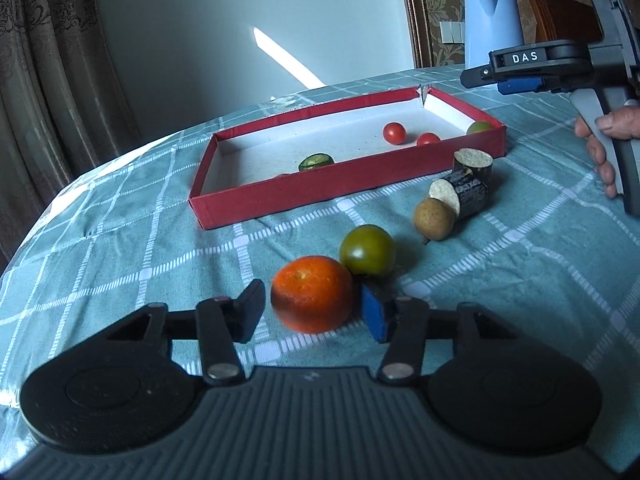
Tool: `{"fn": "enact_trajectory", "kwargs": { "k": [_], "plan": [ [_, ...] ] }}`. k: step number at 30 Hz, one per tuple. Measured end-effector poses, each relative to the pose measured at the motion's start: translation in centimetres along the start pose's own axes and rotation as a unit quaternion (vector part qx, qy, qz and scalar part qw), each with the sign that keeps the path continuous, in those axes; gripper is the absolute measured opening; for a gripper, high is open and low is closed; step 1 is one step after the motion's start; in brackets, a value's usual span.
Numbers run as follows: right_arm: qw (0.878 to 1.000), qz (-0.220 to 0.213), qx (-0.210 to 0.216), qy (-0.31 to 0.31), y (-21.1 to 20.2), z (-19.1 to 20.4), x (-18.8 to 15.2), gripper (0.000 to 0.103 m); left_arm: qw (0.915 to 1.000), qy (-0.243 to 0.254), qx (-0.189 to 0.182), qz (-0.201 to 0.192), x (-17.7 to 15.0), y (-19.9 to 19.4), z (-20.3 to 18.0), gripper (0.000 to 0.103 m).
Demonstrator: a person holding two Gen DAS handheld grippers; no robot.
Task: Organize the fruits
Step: 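Grasp the orange with the left gripper and lift it, then carry the orange over the red tray with the left gripper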
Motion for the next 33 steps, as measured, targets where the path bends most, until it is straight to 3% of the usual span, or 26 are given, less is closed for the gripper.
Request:
{"fn": "enact_trajectory", "kwargs": {
  "k": [9,14,18,22,28,30,33],
  "plan": [
    [1.0,-0.006,0.004,0.006,-0.3,0.0,0.2,0.067,0.9995,-0.004,0.028,-0.015,0.7,-1.3,0.4,0.041],
    [1.0,-0.007,0.008,0.009,-0.3,0.1,0.2,0.067,0.9974,-0.015,0.047,-0.053,3.9,-2.4,1.5,0.042],
    [1.0,-0.004,0.007,0.014,-0.3,0.0,0.2,0.067,0.9956,-0.028,0.066,-0.06,6.9,-0.8,2.8,0.042],
    [1.0,-0.002,0.007,0.017,-0.1,-0.1,0.2,0.067,0.9952,-0.064,0.066,-0.034,8.8,3.5,4.6,0.042],
    [1.0,0.005,0.016,0.017,0.2,0.3,-0.1,0.067,0.9903,-0.114,0.078,0.02,7.8,9.5,7.4,0.042],
    [1.0,0.008,0.019,0.014,0.2,0.5,-0.2,0.067,0.9882,-0.121,0.087,0.036,7.3,10.5,8.0,0.042],
    [1.0,0.008,0.025,0.011,0.1,0.9,-0.2,0.067,0.9875,-0.125,0.093,0.029,7.0,10.2,8.3,0.047]
  ]
}}
Point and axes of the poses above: each gripper's, at about its wrist camera, not at the fingertips, and y roughly the way its jaws point, z to its left, x to its top, the point moved 9 cm from there along y, roughly the way its jaws point, and after that the axes turned 7 degrees about y, right-handed, at the moved point
